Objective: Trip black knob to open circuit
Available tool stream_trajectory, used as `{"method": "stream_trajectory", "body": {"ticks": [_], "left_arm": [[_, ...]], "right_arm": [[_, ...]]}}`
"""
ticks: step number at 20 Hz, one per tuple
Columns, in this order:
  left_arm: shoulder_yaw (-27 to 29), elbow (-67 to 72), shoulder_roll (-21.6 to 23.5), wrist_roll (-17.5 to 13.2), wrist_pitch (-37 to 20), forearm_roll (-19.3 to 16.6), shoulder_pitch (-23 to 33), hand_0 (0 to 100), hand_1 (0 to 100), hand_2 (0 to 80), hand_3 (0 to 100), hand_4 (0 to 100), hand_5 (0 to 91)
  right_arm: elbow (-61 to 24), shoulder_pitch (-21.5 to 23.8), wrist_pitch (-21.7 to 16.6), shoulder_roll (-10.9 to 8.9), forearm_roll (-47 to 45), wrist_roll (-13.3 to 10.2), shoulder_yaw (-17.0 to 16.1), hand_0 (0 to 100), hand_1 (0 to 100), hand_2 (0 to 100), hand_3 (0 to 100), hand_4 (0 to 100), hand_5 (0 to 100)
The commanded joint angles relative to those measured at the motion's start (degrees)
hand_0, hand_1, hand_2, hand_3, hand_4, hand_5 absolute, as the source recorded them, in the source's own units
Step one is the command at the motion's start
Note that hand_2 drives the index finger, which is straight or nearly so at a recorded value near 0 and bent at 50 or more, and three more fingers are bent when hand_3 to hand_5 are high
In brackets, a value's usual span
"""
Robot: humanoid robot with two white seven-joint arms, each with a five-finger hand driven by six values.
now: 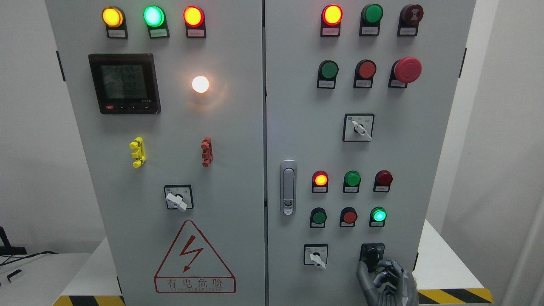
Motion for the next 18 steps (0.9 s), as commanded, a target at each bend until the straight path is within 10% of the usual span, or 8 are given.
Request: {"method": "stream_trajectory", "body": {"ticks": [1,18], "left_arm": [[0.00,-0.03,0.04,-0.03,0.03,-1.76,0.00,12,39,0.0,0,0,0.0],[0.00,0.05,-0.04,-0.03,0.03,-1.76,0.00,12,39,0.0,0,0,0.0]], "right_arm": [[0.05,0.08,0.09,-0.03,0.26,-0.06,-0.09,30,67,52,87,83,97],[-0.04,0.09,0.00,-0.38,0.35,-0.15,-0.18,30,68,51,85,82,97]]}}
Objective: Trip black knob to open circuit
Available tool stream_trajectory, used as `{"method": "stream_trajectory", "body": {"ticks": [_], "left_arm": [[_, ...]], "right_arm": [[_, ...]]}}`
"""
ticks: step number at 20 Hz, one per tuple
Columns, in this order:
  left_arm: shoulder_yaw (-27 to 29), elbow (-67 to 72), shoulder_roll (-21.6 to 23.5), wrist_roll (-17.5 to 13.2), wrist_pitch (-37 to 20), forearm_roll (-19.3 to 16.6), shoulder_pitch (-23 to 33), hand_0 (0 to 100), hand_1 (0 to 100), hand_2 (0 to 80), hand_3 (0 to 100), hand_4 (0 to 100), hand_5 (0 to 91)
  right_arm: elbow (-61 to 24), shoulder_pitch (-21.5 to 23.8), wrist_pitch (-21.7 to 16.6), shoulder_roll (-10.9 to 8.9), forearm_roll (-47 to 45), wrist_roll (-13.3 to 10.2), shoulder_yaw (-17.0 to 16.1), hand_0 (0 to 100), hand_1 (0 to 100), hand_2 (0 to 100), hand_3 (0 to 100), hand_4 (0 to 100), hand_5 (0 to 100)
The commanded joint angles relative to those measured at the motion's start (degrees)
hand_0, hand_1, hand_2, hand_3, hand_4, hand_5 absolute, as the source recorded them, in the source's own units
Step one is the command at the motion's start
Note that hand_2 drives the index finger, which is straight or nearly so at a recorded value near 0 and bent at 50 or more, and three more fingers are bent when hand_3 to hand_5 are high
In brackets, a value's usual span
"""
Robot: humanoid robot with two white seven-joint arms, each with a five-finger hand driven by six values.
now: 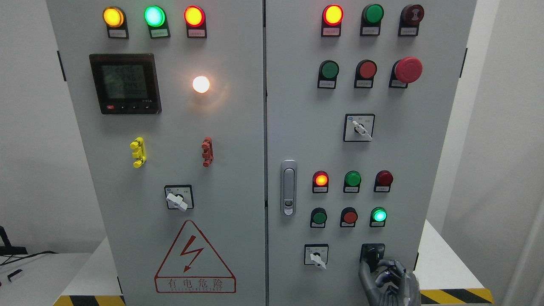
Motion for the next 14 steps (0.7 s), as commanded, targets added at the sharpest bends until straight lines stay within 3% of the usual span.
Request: {"method": "stream_trajectory", "body": {"ticks": [1,14], "left_arm": [[0.00,0.05,-0.06,-0.03,0.03,-1.76,0.00,12,39,0.0,0,0,0.0],[0.00,-0.04,-0.06,-0.03,0.03,-1.76,0.00,12,39,0.0,0,0,0.0]], "right_arm": [[-0.03,0.02,0.00,-0.16,0.06,-0.09,-0.09,30,68,51,85,82,97],[-0.03,0.02,0.00,-0.25,0.06,-0.09,-0.44,30,69,52,85,82,96]]}}
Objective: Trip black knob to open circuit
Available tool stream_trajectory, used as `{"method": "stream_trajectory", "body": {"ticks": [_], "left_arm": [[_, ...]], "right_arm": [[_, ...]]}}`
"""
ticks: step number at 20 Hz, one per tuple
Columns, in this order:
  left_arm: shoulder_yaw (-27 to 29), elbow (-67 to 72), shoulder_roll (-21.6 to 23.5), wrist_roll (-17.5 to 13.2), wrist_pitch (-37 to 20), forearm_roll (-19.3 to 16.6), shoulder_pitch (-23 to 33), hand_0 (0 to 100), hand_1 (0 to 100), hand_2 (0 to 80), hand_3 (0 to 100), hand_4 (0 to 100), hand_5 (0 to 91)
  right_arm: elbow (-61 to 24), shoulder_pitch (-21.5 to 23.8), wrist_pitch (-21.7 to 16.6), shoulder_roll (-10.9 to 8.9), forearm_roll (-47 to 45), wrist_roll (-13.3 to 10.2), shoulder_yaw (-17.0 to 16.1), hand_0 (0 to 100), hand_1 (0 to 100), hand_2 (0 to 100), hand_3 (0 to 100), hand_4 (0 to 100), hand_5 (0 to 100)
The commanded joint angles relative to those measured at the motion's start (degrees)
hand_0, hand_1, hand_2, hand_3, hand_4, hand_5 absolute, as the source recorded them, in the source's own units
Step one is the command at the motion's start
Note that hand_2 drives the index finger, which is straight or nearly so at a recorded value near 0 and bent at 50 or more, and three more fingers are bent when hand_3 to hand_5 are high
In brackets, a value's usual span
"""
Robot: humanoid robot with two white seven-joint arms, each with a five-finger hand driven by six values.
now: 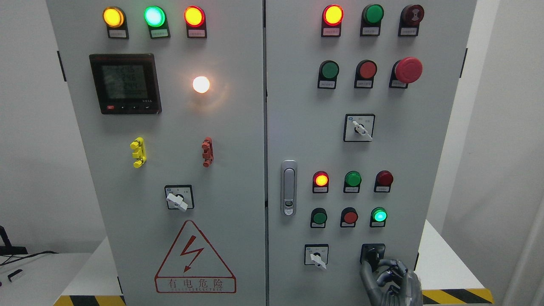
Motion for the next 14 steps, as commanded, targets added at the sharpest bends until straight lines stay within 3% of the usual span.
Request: {"method": "stream_trajectory", "body": {"ticks": [1,14], "left_arm": [[0.00,0.06,0.02,-0.03,0.03,-1.76,0.00,12,39,0.0,0,0,0.0],[0.00,-0.03,-0.06,-0.03,0.03,-1.76,0.00,12,39,0.0,0,0,0.0]], "right_arm": [[0.00,0.01,0.00,-0.11,0.00,0.00,-0.15,30,69,52,85,82,96],[0.00,-0.08,0.00,-0.20,0.00,0.00,-0.33,31,70,53,85,82,96]]}}
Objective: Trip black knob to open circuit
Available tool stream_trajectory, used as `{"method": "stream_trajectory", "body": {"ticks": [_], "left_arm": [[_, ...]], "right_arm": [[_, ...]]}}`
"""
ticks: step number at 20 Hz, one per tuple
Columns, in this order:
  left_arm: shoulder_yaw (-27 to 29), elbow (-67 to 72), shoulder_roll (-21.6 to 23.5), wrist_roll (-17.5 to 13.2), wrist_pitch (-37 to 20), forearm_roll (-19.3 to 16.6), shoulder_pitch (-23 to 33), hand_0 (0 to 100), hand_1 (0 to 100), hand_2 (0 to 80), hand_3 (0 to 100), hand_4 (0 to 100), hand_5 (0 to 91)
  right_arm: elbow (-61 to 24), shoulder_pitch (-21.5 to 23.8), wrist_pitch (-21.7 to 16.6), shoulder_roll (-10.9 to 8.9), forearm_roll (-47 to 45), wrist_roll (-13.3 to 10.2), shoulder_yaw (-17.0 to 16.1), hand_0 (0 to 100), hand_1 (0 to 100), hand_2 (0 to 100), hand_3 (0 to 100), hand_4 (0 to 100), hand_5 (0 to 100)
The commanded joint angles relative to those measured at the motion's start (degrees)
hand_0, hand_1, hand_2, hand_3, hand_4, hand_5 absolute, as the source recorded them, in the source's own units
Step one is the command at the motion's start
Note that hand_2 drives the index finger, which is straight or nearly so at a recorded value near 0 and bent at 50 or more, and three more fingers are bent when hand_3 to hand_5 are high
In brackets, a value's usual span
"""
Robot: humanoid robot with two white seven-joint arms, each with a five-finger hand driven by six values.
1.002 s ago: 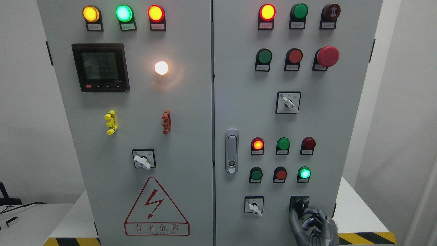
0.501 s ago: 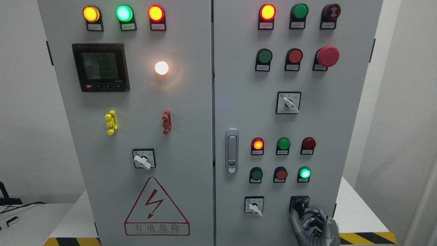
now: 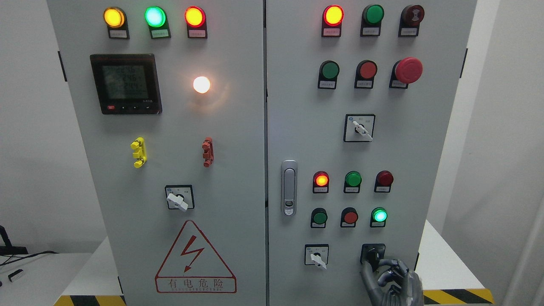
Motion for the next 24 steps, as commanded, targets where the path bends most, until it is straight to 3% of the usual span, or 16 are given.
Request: {"method": "stream_trajectory", "body": {"ticks": [1,24], "left_arm": [[0.00,0.06,-0.06,-0.03,0.03,-1.76,0.00,12,39,0.0,0,0,0.0],[0.00,0.06,0.03,-0.03,0.03,-1.76,0.00,12,39,0.0,0,0,0.0]], "right_arm": [[0.00,-0.06,0.07,-0.03,0.00,0.00,-0.26,31,71,53,85,82,96],[-0.09,0.03,-0.02,-0.29,2.11,0.00,-0.70,31,76,52,82,81,96]]}}
